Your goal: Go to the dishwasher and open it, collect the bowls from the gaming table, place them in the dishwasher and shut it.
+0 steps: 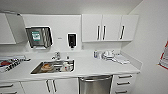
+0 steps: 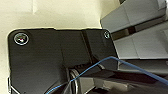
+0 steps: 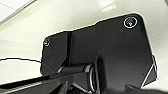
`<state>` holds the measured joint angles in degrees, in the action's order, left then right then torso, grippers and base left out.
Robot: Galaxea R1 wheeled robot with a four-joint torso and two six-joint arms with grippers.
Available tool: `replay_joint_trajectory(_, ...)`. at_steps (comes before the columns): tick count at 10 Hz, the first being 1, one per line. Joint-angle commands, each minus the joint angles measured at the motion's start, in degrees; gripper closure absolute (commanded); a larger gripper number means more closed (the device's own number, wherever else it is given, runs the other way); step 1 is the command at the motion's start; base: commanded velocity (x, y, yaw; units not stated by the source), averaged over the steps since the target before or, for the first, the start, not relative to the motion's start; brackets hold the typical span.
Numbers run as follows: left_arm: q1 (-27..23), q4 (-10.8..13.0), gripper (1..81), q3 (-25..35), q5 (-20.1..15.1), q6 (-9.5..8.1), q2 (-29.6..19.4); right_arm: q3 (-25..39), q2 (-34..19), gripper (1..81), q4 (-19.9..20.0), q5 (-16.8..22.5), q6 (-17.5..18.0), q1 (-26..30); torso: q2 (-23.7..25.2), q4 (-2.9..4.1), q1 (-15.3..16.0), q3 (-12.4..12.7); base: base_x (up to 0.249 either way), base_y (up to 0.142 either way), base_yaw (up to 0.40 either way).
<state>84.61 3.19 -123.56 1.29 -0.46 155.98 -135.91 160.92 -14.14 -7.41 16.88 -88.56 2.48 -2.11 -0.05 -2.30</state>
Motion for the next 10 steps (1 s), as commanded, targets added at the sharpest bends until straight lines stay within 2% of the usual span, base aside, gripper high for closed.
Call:
replay_joint_trajectory(1,-3.09,0.06,1.0,1.22,-2.87,-0.06,-0.84,0.31,-0.57,1.0,-0.71,2.4,-0.27,2.99,0.0,0.0,0.05,0.0,0.097,0.065,0.0)
replay_joint_trajectory(6,-3.0,0.06,1.0,1.22,-2.87,-0.06,-0.84,0.31,-0.57,1.0,-0.71,2.4,-0.27,2.91,0.0,0.0,0.05,0.0,0.097,0.065,0.0)
replay_joint_trajectory(10,-3.0,0.06,1.0,1.22,-2.87,-0.06,-0.75,0.31,-0.57,1.0,-0.8,2.4,-0.27,2.91,0.0,0.0,0.05,0.0,0.1,0.0,0.0)
